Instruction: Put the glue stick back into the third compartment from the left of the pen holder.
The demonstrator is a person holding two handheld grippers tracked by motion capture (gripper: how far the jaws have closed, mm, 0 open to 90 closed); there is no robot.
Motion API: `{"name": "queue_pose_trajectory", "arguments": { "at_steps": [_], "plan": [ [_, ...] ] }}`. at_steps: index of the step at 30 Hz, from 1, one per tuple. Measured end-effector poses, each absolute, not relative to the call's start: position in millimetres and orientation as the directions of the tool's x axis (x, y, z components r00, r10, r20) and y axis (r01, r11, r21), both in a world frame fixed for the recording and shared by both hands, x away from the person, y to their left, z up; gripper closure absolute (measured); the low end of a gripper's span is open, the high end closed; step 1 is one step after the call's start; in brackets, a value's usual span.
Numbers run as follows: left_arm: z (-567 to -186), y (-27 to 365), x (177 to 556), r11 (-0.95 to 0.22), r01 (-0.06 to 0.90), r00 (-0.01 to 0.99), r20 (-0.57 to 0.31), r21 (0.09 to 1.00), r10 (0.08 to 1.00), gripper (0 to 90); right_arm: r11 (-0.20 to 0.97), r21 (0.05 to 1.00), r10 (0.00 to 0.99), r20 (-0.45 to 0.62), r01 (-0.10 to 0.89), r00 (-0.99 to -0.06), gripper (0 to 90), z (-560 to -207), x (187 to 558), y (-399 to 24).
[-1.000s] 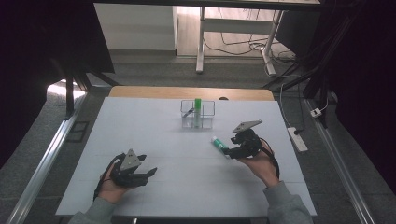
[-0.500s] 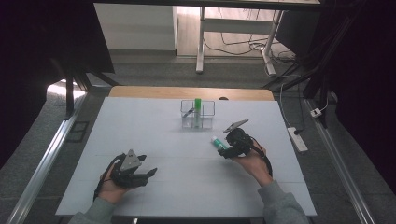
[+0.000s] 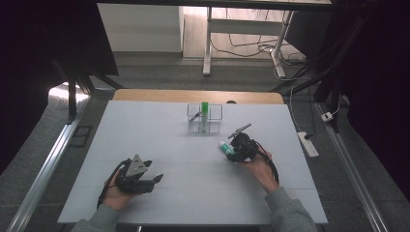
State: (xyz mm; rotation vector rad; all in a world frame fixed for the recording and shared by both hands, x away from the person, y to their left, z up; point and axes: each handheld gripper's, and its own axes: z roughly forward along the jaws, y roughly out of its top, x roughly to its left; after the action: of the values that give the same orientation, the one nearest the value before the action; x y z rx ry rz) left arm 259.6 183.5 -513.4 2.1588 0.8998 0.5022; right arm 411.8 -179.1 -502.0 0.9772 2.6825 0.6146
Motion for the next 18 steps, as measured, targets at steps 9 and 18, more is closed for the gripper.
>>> {"name": "queue_pose_trajectory", "arguments": {
  "at_steps": [9, 18],
  "plan": [
    [-513.9, 181.7, 260.4, -0.492, 0.442, 0.680, 0.077, 0.750, 0.729, 34.6, 0.699, 0.444, 0.649, -0.066, 0.560, -0.758, 64.6, -500.9, 410.7, -178.4],
    [-512.8, 182.5, 259.7, -0.488, 0.434, 0.676, 0.083, 0.757, 0.732, 34.7, 0.662, 0.531, 0.621, 0.008, 0.530, -0.784, 64.7, -482.8, 399.5, -182.7]
  ]
}}
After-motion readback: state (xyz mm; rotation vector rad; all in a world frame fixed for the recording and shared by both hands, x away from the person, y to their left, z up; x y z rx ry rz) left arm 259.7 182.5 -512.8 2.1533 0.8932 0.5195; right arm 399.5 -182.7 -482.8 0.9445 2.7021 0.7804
